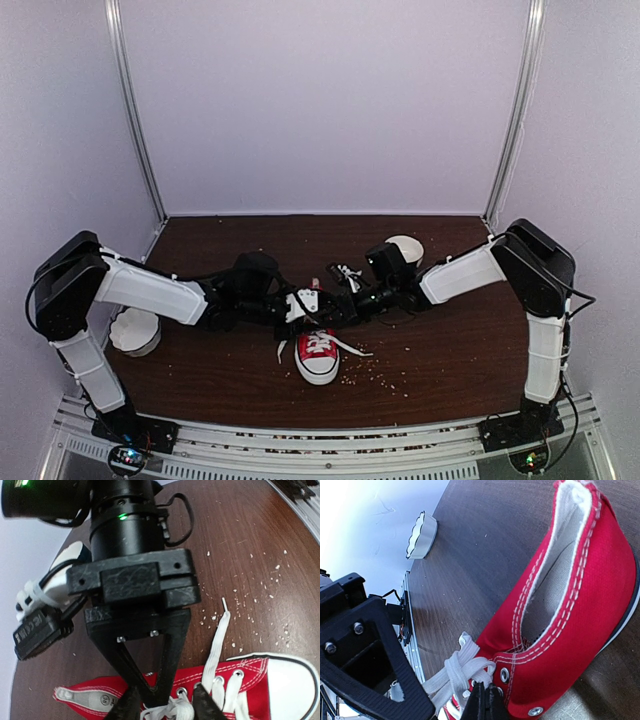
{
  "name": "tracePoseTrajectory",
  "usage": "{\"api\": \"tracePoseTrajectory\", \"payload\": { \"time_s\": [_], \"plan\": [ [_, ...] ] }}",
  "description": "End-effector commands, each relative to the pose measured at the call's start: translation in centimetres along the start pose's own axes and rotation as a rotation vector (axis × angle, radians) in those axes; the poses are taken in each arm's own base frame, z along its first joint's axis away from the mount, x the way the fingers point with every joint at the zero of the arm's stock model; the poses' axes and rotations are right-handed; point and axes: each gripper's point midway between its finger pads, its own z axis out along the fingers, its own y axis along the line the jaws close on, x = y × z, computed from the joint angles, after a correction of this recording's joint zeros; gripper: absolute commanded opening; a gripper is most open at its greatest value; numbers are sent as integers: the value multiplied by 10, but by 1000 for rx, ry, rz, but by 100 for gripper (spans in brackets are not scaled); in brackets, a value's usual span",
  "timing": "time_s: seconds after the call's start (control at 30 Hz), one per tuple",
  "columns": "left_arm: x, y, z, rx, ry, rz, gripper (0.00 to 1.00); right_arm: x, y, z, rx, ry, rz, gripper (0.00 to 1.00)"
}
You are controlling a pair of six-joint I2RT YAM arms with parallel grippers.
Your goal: Tie the shoes
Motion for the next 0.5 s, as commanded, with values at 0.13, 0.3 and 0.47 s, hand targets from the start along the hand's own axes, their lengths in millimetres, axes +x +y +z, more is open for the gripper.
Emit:
{"api": "tracePoseTrajectory", "payload": {
  "time_s": [0.13,0.3,0.47],
  "plan": [
    [-1,12,-4,-42,4,-73,0,-10,15,-11,14,-35,-49,0],
    [22,16,-15,-46,22,-246,0,-3,12,-20,46,-31,-47,0],
    [39,9,-22,-30,38,-358,0,16,2,-28,102,13,-43,0]
  ]
}}
